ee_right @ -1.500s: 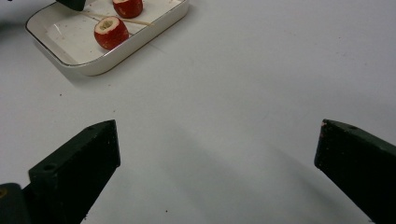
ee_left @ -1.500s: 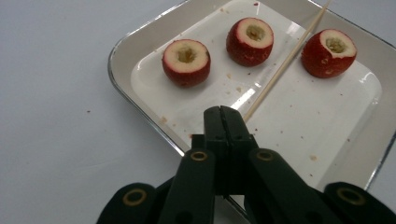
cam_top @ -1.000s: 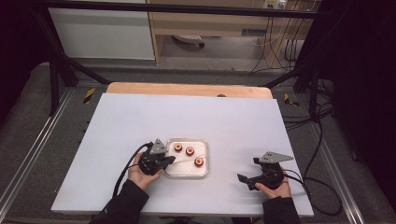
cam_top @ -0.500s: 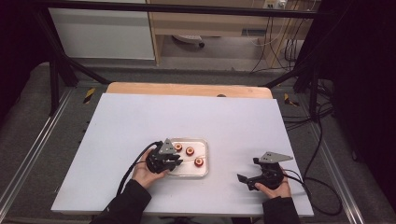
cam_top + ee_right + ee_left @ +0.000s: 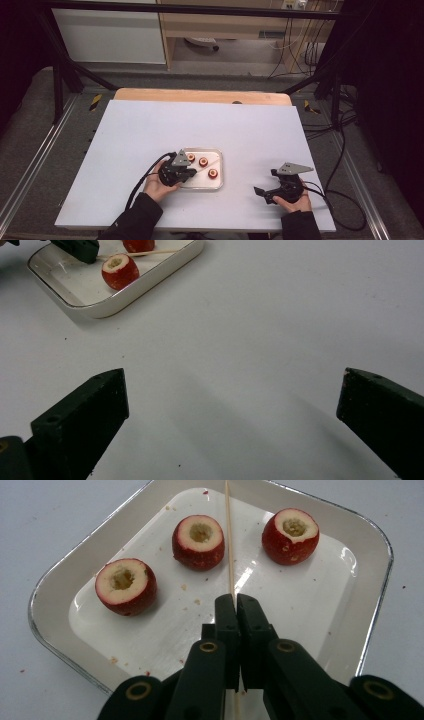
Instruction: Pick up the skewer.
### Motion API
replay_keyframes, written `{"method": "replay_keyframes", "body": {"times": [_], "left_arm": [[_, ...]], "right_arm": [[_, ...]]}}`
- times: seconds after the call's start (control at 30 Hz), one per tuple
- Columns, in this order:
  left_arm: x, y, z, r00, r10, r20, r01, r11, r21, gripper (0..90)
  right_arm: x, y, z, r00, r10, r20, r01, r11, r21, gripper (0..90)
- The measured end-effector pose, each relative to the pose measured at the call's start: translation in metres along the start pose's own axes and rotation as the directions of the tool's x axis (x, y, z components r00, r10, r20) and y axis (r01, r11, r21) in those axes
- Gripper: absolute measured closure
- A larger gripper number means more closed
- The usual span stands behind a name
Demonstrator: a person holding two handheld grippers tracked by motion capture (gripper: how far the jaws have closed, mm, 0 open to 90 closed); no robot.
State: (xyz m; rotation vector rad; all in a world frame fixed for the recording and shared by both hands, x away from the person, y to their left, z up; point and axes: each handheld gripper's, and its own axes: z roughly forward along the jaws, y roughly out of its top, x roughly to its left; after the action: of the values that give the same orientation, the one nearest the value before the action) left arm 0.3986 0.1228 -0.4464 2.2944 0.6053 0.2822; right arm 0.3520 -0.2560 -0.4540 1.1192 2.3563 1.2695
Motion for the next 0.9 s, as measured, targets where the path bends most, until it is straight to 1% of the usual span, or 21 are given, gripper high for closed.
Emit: {"method": "replay_keyframes", "body": {"times": [0.2, 0.3, 0.37, 0.53, 0.57, 0.67, 0.73, 0.77, 0.8, 0.87, 0.9], "left_arm": [[-0.002, 0.001, -0.004, 1.0000, 0.000, 0.006, 0.000, 0.9999, -0.017, 88.5], [-0.004, 0.002, -0.008, 1.0000, 0.004, 0.005, -0.004, 0.9996, -0.028, 88.5], [-0.005, 0.003, -0.011, 1.0000, -0.006, 0.004, 0.006, 0.9992, -0.039, 88.5], [-0.005, 0.004, -0.017, 0.9999, -0.012, 0.000, 0.012, 0.9985, -0.053, 88.5], [-0.006, 0.004, -0.020, 0.9998, -0.017, 0.002, 0.018, 0.9977, -0.066, 88.5], [-0.008, 0.006, -0.023, 0.9998, -0.018, 0.008, 0.019, 0.9974, -0.070, 88.5], [-0.010, 0.007, -0.025, 0.9998, -0.015, 0.011, 0.016, 0.9977, -0.066, 88.5], [-0.011, 0.008, -0.025, 0.9998, -0.014, 0.013, 0.015, 0.9976, -0.067, 88.5], [-0.012, 0.008, -0.026, 0.9998, -0.014, 0.016, 0.015, 0.9976, -0.067, 88.5], [-0.013, 0.009, -0.027, 0.9998, -0.013, 0.014, 0.014, 0.9980, -0.062, 88.5], [-0.013, 0.010, -0.027, 0.9998, -0.012, 0.016, 0.012, 0.9982, -0.058, 88.5]], "right_arm": [[0.000, 0.000, 0.000, 1.0000, 0.001, -0.001, -0.001, 1.000, -0.001, 0.8], [0.000, 0.000, 0.000, 1.0000, -0.001, 0.000, 0.001, 1.000, 0.000, 0.8], [0.001, 0.000, 0.000, 1.0000, 0.002, 0.002, -0.002, 1.000, -0.002, 0.8], [0.001, 0.001, -0.001, 1.0000, -0.002, 0.005, 0.002, 1.000, -0.004, 0.6], [0.002, 0.002, -0.002, 0.9999, -0.008, 0.009, 0.008, 1.000, -0.003, 0.5], [0.003, 0.003, -0.002, 0.9999, -0.010, 0.008, 0.010, 1.000, -0.011, 0.5], [0.004, 0.004, -0.002, 0.9997, -0.023, 0.011, 0.023, 1.000, -0.009, 0.5], [0.005, 0.005, -0.002, 0.9995, -0.024, 0.018, 0.024, 1.000, -0.008, 0.5], [0.006, 0.006, -0.001, 0.9989, -0.038, 0.028, 0.038, 0.999, -0.005, 0.5], [0.009, 0.007, 0.000, 0.9980, -0.048, 0.040, 0.049, 0.999, -0.001, 0.5], [0.010, 0.008, 0.000, 0.9979, -0.052, 0.039, 0.052, 0.999, 0.001, 0.5]]}}
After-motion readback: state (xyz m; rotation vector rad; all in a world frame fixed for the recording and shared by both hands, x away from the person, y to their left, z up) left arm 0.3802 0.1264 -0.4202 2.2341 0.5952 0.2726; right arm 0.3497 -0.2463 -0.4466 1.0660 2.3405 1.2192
